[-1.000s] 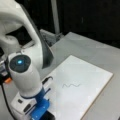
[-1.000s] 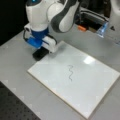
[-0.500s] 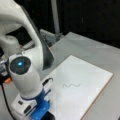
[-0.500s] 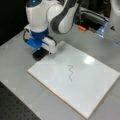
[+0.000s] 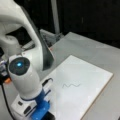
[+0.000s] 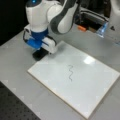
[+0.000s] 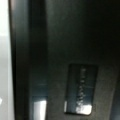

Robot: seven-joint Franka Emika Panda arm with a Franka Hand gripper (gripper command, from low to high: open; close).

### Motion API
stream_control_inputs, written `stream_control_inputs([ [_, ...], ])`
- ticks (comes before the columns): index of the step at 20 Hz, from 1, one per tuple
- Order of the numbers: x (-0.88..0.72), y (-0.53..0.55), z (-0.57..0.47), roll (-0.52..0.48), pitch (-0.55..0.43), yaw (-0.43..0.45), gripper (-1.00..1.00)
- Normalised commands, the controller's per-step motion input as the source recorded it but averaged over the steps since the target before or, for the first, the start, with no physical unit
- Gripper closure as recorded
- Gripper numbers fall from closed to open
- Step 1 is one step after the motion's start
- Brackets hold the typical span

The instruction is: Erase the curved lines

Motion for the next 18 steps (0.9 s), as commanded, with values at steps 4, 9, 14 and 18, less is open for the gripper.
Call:
stream_control_inputs([
  [4, 0.16, -0.18, 0.02, 0.117, -0.031, -0.021, 1.0],
  [9, 0.17, -0.16, 0.0, 0.123, -0.037, -0.022, 1.0],
  [14, 0.18, -0.11, -0.03, 0.138, -0.041, -0.033, 1.0],
  [18, 0.17, -0.08, -0.02, 0.151, -0.035, -0.042, 1.0],
])
